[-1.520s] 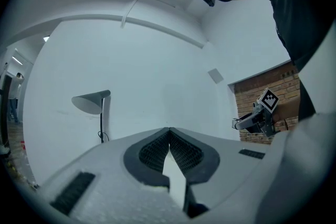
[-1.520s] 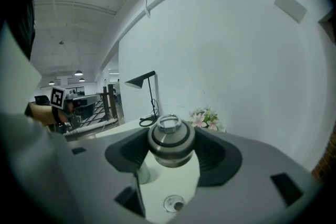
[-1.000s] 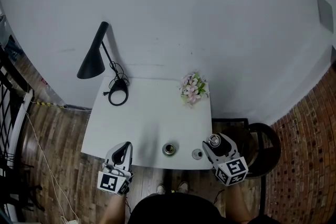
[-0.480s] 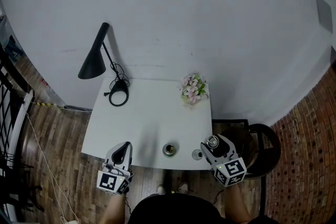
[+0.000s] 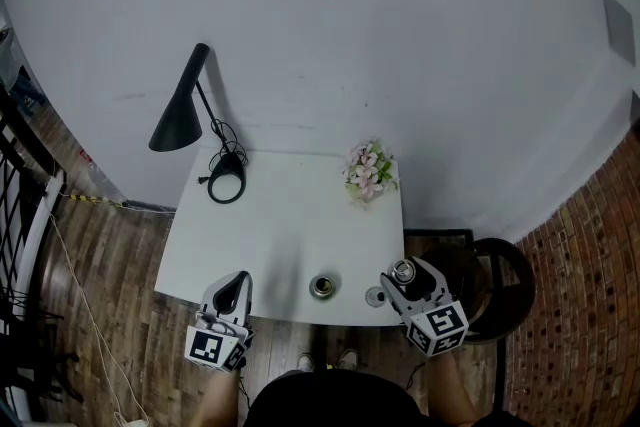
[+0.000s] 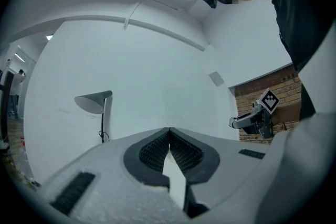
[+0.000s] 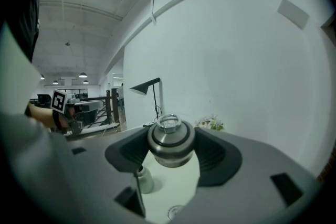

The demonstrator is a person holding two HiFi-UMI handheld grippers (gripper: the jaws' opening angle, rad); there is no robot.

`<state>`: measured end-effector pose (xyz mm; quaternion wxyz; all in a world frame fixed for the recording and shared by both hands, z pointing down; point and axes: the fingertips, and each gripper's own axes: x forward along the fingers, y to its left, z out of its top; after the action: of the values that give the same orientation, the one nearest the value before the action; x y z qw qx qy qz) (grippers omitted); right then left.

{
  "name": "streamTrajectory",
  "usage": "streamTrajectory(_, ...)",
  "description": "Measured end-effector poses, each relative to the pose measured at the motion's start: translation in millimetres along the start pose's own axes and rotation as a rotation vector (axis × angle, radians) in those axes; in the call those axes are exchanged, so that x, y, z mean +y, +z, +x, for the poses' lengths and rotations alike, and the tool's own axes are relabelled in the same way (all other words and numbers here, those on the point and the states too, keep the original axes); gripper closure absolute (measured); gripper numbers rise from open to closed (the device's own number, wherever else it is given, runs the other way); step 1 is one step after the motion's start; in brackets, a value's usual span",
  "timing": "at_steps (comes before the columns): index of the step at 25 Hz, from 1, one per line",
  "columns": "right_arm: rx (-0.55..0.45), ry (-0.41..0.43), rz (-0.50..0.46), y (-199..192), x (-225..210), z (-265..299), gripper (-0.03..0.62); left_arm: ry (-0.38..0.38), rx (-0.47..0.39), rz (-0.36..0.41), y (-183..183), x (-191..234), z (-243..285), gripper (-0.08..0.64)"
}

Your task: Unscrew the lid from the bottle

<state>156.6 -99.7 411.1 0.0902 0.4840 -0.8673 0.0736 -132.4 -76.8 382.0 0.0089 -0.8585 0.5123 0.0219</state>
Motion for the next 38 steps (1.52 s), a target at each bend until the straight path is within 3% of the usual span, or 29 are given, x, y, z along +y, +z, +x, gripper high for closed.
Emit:
streamTrajectory(14, -0.001, 0.014, -0.003, 0, -2, 5, 0.331, 0.000, 0.005, 0.006, -4, -1, 5, 0.537)
streamTrajectory(18, 0.004, 0.017, 0.001, -1, -2, 7, 0.331, -0.008, -0.038, 0.013, 2, -1, 7, 0.537)
streamTrajectory(23, -0.002, 0.025, 0.003, 0, -1, 8, 0.331, 0.002, 0.018, -0.002, -7, -1, 6, 0.537)
streamTrajectory(29, -0.072, 0.033, 0.096, 13, -5, 8, 0.331, 0.002, 0.018, -0.003, -9, 0, 7, 0.537)
streamTrajectory(34, -0.048, 0.032, 0.002, 12, 2, 12, 0.331, 0.002, 0.018, 0.000, -9, 1, 7, 0.537)
streamTrajectory(38, -0.034, 0.043, 0.005, 9, 5, 15, 0.331, 0.005, 0.021, 0.000, -9, 2, 7, 0.537)
